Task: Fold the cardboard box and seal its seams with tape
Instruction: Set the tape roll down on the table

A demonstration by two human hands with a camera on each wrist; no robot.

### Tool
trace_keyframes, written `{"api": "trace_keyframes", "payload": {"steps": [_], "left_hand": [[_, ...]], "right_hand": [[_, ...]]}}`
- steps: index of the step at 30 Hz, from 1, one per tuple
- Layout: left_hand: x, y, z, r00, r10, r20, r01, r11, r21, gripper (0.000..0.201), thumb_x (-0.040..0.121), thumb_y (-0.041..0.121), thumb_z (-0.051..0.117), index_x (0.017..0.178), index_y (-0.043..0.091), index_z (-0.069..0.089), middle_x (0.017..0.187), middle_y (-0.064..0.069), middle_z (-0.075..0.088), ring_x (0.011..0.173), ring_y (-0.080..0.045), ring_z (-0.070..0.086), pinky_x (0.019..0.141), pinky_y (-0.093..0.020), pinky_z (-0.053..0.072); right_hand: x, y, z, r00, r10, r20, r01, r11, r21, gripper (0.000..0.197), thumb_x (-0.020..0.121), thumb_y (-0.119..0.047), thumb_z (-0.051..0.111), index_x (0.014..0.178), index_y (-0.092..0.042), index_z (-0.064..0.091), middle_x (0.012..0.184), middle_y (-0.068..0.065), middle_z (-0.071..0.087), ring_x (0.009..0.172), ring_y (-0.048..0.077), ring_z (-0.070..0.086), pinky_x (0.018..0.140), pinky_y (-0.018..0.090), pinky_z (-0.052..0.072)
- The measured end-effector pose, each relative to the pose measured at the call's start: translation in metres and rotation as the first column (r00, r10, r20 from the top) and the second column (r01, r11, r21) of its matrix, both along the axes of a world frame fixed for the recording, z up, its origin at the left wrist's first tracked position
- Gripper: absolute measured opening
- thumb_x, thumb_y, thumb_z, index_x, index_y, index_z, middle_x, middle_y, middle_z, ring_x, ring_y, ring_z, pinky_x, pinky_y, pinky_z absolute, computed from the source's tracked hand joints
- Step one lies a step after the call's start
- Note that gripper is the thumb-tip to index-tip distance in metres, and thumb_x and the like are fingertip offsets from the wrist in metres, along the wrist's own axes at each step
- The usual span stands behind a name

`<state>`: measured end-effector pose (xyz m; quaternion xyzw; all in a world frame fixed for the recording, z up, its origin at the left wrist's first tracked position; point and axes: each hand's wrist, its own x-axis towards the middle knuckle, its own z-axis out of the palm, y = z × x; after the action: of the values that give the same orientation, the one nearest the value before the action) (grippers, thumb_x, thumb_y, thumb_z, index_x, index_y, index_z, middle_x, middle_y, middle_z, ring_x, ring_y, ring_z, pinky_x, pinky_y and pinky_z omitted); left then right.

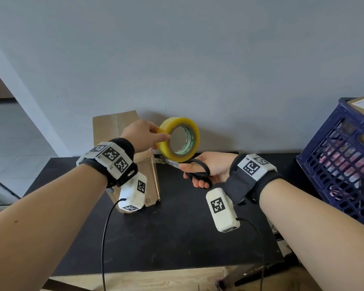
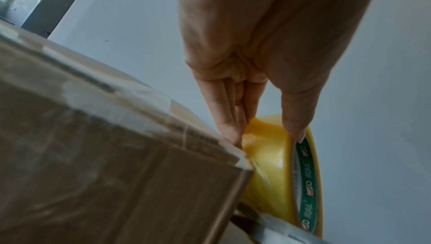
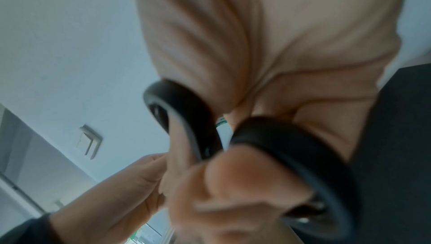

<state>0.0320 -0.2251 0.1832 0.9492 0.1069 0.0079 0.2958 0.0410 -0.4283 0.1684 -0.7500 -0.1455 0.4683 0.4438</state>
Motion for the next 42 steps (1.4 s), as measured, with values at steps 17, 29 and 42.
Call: {"api": "trace_keyframes", "payload": {"steps": [17, 29, 42], "left_hand": [[-0.004, -0.002, 0.002, 1.0, 0.012, 0.003, -0.012, 0.998, -0.068, 0.043, 0.083, 0.049, 0.063, 0.105, 0.013, 0.066, 0.088, -0.003, 0.073, 0.082, -0.016, 0.07, 0.088, -0.041, 0.054], [0.017, -0.032, 0.012, 0.995, 0.027, -0.095, -0.044, 0.981, -0.188, 0.038, 0.087, 0.041, 0.061, 0.103, 0.007, 0.063, 0.094, -0.013, 0.072, 0.084, -0.025, 0.072, 0.088, -0.041, 0.055], [0.045, -0.115, -0.073, 0.951, -0.022, -0.309, -0.082, 0.944, -0.32, 0.018, 0.097, 0.027, 0.046, 0.099, 0.009, 0.044, 0.084, -0.012, 0.057, 0.068, -0.03, 0.063, 0.067, -0.038, 0.06]], "right_hand": [[0.008, -0.004, -0.008, 0.999, 0.052, -0.011, -0.053, 0.994, -0.095, 0.032, 0.089, -0.039, 0.06, 0.081, -0.009, 0.055, 0.052, 0.001, 0.055, 0.042, 0.009, 0.045, 0.046, 0.016, 0.042], [0.038, -0.043, -0.026, 0.942, -0.224, 0.251, 0.299, 0.898, -0.322, 0.033, 0.091, -0.032, 0.061, 0.103, -0.001, 0.059, 0.057, 0.01, 0.058, 0.046, 0.02, 0.045, 0.057, 0.027, 0.041], [0.045, -0.101, -0.087, 0.852, -0.324, 0.411, 0.483, 0.789, -0.38, 0.011, 0.09, -0.009, 0.05, 0.087, -0.014, 0.06, 0.084, 0.005, 0.061, 0.069, 0.014, 0.059, 0.055, 0.016, 0.049]]}}
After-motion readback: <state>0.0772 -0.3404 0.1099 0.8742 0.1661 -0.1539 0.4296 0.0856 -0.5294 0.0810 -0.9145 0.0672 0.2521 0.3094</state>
